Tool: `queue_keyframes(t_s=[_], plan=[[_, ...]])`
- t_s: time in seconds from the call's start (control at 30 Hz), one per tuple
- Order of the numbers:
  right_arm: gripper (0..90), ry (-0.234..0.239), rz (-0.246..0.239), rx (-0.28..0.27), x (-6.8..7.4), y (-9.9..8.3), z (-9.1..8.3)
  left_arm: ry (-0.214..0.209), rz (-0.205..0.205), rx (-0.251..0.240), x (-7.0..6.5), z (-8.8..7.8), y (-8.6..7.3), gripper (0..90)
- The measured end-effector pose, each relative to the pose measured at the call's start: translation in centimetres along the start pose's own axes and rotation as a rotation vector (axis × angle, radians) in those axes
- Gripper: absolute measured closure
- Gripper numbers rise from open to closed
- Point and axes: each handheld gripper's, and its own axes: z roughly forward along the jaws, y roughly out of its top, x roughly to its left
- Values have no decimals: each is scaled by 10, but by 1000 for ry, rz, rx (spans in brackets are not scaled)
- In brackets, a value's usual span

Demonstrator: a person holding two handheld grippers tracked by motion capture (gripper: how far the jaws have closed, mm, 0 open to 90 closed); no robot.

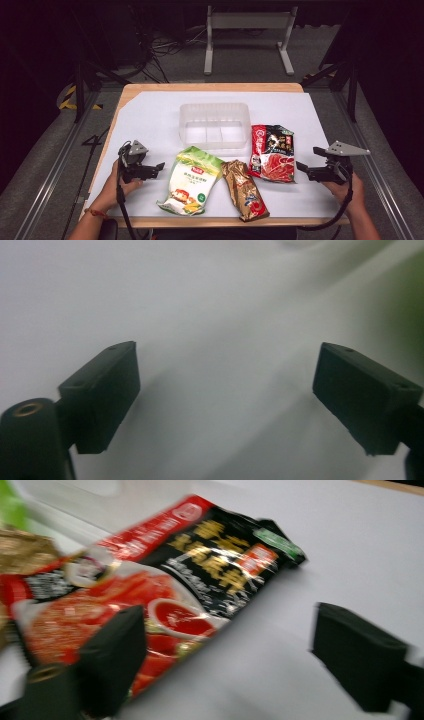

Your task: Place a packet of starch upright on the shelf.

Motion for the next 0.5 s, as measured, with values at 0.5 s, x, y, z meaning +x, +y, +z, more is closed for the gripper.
queue_keyframes(t_s=[0.5], plan=[[82,28,-102,-113,17,7,-8,-110,74,-254,-1,-34,-7,26]])
